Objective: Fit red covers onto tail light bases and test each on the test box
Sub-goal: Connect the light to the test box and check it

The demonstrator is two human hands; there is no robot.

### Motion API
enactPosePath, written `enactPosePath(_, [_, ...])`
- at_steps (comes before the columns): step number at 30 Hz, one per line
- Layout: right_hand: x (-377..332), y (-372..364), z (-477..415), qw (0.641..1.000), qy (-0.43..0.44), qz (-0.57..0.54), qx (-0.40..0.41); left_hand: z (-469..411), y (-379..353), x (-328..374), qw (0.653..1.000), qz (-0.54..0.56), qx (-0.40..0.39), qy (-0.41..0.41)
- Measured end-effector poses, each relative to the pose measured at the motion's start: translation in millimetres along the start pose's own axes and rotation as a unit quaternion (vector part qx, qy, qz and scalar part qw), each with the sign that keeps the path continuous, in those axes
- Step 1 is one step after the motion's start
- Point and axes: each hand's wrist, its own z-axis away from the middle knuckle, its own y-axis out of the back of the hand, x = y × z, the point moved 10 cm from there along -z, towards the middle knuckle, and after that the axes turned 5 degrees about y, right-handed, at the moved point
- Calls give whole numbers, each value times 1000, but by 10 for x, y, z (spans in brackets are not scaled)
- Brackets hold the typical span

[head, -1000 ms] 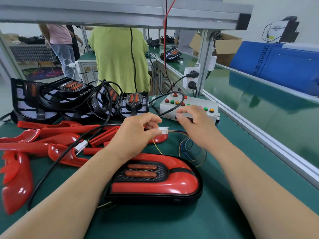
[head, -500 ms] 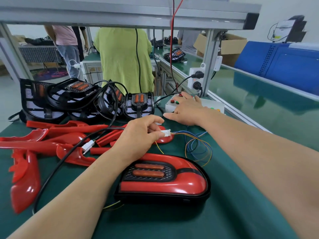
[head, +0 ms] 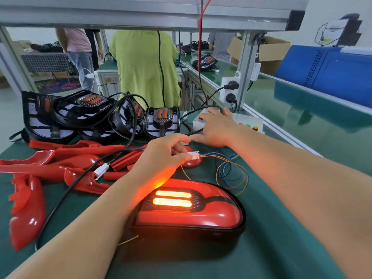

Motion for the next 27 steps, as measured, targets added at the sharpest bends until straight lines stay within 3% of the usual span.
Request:
enactPosePath(14, [-65,45,138,997,-9,-68,24,37,20,76,1000,13,4,-16])
enactPosePath(17, [-16,198,316,983,-28,-110,146,43,23,76,1000,5,6,-20])
enactPosePath(20, [240,325,562,937,-102,-185,277,38,18,62,1000,1,7,-18])
enactPosePath(23, [413,58,561,898,-169,-351,203,26,15,46,1000,3,7,-17])
enactPosePath(27, [268,2,470,896,-158,-387,149,22,12,39,1000,7,7,-18])
